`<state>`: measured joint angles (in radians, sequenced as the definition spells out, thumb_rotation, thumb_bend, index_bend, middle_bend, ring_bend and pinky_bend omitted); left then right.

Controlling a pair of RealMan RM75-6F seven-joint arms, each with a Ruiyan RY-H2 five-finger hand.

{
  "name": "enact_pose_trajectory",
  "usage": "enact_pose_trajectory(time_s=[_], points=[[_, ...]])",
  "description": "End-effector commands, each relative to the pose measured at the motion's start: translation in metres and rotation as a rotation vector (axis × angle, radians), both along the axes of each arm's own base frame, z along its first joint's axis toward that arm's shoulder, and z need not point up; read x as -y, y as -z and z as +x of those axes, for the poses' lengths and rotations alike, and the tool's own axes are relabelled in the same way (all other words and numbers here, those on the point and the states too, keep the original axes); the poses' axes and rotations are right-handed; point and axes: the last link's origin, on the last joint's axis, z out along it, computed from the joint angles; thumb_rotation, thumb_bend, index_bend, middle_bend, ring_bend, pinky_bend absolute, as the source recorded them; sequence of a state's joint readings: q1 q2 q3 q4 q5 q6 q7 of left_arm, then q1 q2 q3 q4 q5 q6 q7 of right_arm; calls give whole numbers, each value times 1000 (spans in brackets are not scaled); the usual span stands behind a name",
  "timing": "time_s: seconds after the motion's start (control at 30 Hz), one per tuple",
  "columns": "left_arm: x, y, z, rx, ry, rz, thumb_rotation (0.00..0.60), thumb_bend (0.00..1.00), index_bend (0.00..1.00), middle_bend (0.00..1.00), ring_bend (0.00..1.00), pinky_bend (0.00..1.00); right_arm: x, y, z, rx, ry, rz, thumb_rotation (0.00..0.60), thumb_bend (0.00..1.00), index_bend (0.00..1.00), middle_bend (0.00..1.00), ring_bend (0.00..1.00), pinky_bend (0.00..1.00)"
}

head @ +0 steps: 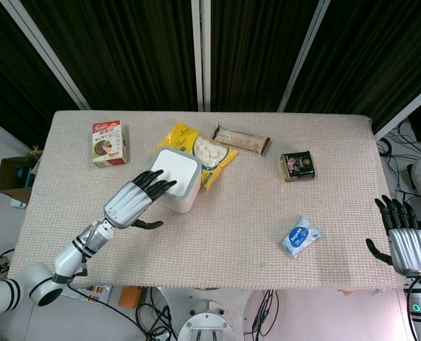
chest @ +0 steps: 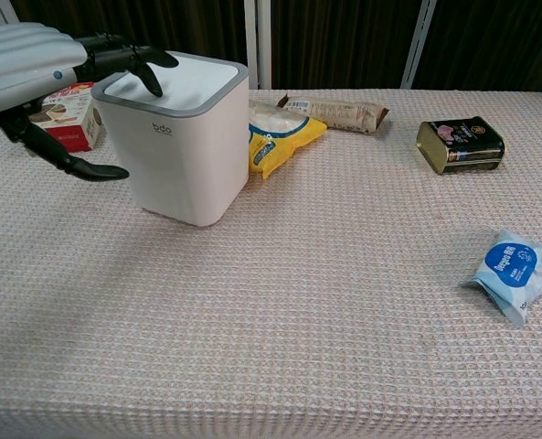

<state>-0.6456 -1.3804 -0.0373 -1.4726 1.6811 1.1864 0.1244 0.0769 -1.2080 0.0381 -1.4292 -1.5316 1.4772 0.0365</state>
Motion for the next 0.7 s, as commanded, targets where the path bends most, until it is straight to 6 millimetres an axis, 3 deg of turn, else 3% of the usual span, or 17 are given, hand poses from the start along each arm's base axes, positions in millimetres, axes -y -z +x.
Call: enact_pose_trajectory(time_s=[0.03,0.13,0.23,0.3,0.4,0.5,0.7], points=[[0,0,0,0,-1,1,373,165,87,405,82,199,0,1,0,1,0,2,600,229,0,0,0,0],[-1,-4,0,8,0,18,356,164,86,373,82,199,1,1,-1,3,2,2,600,230,0,0,0,0],[-2,-12,1,40,2,52,316,164,82,232,82,199,1,0,-1,5,3,-1,600,230,0,0,0,0],[-2,-19,1,86,2,74,266,164,72,126,82,198,1,-1,-2,8,3,-5,600,230,0,0,0,0],[-2,-32,-3,175,-3,115,162,164,60,43,82,198,1,-1,-2,23,-1,-21,600,236,0,0,0,0],[-1,-47,-17,210,-18,177,118,163,53,31,82,199,1,-1,-3,28,-6,-28,600,238,0,0,0,0],[17,-66,-59,165,-146,224,107,161,53,45,81,199,1,-2,-6,24,-1,-25,600,238,0,0,0,0]])
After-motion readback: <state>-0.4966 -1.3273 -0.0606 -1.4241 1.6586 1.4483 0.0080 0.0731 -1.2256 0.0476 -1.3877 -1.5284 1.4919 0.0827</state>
